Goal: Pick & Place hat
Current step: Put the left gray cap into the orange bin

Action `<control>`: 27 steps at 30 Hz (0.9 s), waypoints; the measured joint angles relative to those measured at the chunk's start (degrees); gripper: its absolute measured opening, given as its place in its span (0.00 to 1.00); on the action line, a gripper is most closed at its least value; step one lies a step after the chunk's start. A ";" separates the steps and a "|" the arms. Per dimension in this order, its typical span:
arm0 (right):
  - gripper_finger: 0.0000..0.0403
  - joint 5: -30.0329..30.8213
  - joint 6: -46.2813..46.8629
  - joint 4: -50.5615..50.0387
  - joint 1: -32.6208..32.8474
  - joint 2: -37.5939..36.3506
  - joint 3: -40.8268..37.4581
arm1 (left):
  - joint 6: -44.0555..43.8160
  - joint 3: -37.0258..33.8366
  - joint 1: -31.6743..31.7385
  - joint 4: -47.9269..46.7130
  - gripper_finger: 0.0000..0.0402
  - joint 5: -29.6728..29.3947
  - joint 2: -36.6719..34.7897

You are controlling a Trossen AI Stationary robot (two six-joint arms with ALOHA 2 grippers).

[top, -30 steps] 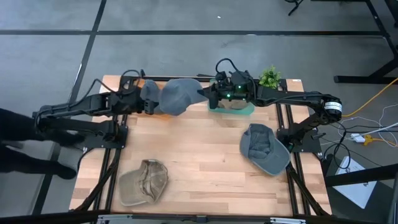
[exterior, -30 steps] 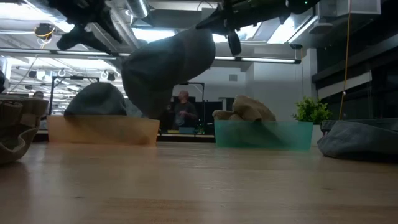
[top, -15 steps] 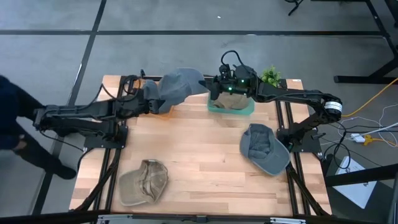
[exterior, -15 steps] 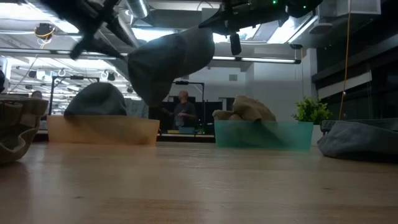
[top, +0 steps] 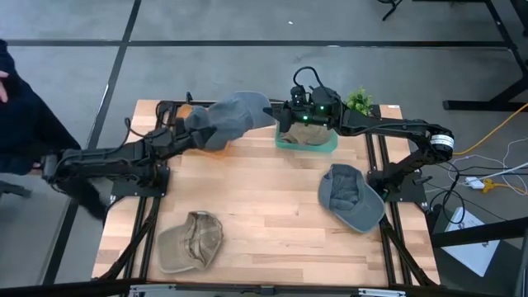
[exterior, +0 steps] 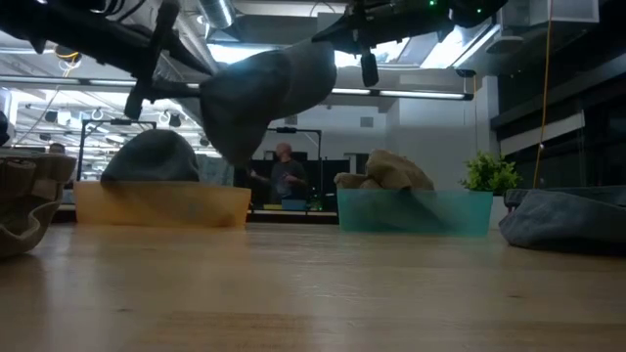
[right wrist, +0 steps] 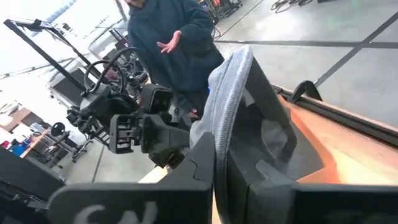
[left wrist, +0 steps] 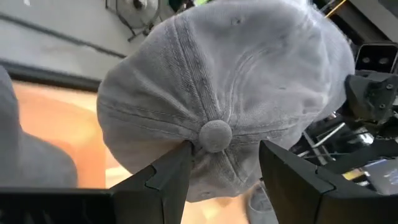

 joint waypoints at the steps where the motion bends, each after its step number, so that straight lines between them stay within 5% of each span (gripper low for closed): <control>1: 0.03 0.00 0.13 0.00 0.00 0.00 0.00 | 0.88 0.02 0.18 -0.35 0.46 -0.45 -0.51; 8: 0.03 -1.43 1.77 -0.04 0.00 0.00 0.00 | -0.55 0.04 1.99 -2.25 0.46 -2.11 -0.81; 27: 0.03 -1.40 1.36 0.28 0.02 0.00 0.00 | -0.04 0.09 5.95 8.49 0.45 15.47 6.01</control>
